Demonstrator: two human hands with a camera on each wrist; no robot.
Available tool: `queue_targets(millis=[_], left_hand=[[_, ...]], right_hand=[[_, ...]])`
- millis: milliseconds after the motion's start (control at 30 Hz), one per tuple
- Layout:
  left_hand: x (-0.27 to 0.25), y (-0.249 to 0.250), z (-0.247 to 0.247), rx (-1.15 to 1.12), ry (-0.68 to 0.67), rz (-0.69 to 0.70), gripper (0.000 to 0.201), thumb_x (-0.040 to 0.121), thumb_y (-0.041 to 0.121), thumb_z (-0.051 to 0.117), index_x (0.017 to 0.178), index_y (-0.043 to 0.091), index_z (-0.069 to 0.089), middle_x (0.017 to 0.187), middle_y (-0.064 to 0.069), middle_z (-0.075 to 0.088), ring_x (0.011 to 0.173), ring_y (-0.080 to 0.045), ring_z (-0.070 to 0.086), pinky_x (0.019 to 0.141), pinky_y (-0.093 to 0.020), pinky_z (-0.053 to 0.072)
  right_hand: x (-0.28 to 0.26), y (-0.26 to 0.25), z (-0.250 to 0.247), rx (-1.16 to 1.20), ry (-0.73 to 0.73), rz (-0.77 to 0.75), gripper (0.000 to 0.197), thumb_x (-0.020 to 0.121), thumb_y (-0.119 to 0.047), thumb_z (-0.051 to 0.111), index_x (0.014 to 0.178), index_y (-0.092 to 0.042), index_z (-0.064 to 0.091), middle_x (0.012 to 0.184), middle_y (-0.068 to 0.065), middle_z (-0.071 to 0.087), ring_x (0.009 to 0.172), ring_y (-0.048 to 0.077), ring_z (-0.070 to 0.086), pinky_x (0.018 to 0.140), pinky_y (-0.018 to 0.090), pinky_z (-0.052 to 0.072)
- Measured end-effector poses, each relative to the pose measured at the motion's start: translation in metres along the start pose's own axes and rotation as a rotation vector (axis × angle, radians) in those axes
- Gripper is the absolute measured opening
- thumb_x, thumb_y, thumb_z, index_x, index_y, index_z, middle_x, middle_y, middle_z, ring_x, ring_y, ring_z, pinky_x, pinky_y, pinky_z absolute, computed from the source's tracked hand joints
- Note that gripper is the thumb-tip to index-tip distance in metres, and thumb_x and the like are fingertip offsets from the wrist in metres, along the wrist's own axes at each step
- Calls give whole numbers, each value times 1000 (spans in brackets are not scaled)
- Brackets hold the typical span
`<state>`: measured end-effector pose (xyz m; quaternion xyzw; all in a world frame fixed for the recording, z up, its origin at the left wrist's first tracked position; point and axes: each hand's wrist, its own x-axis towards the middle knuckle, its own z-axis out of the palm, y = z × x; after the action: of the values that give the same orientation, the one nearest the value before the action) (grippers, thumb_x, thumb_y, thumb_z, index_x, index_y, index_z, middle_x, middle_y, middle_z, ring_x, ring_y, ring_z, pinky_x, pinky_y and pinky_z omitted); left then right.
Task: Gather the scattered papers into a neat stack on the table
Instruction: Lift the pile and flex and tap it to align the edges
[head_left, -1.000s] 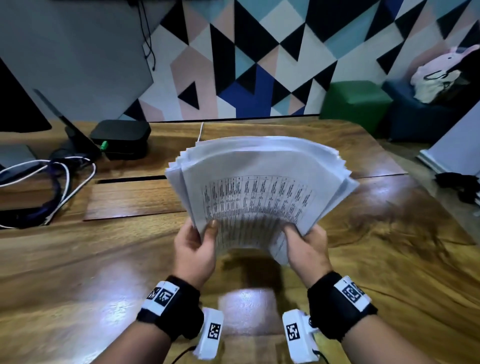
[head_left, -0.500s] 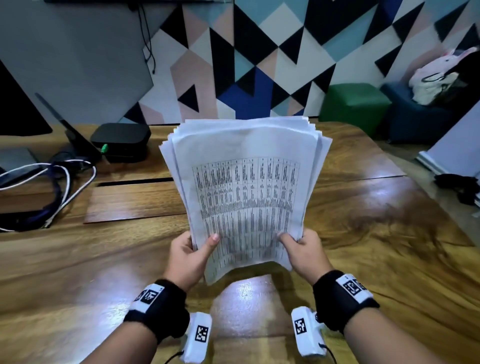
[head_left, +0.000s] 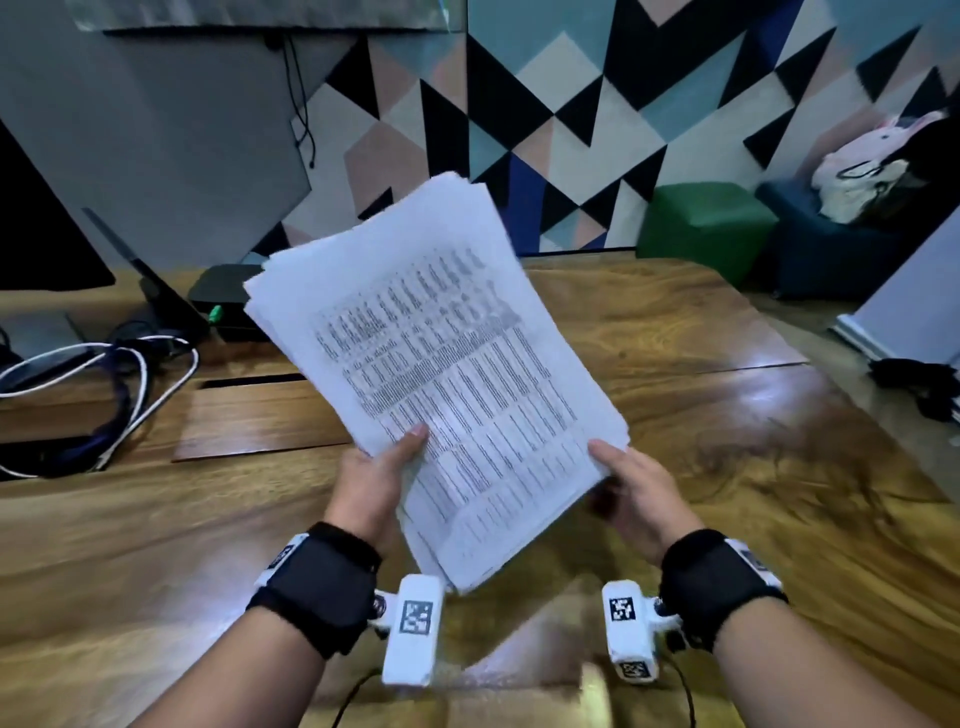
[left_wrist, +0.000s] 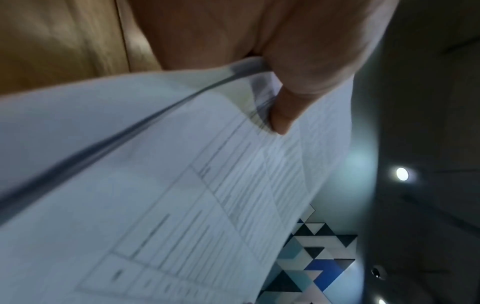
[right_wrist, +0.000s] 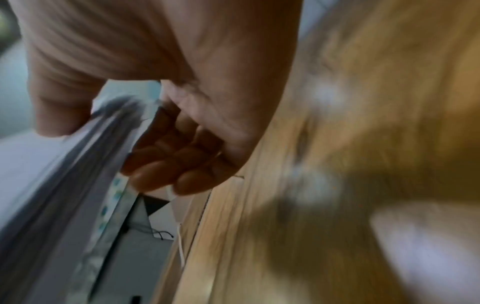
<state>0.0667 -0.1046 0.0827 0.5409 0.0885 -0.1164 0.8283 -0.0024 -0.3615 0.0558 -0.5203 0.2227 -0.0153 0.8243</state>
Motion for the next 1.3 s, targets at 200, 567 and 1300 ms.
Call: queue_targets(millis=[200, 567, 1300], left_hand=[[-20, -37, 6, -109, 162, -165, 32, 90, 6, 62, 122, 9, 61, 115, -12, 72, 105, -35, 68, 96, -55, 49], [-20, -31, -96, -351, 137, -298, 32, 62, 33, 68, 86, 11, 64, 70, -7, 68, 51, -25, 65, 56, -29, 49], [3, -45, -49, 369, 365, 377, 23, 81, -5, 64, 98, 10, 62, 95, -8, 68, 79, 3, 65, 79, -15, 51]], right_hand=[[-16, 50, 29, 255, -160, 270, 44, 87, -15, 65, 129, -7, 56, 126, 17, 64, 116, 32, 62, 101, 49, 47], [-22, 24, -24, -159, -61, 50, 35, 71, -14, 77, 105, -11, 71, 110, 16, 72, 96, 30, 71, 80, 45, 58], [-5, 23, 9, -379, 404, -504, 15, 74, -1, 64, 66, -13, 64, 47, -20, 59, 49, -14, 51, 54, 8, 44]])
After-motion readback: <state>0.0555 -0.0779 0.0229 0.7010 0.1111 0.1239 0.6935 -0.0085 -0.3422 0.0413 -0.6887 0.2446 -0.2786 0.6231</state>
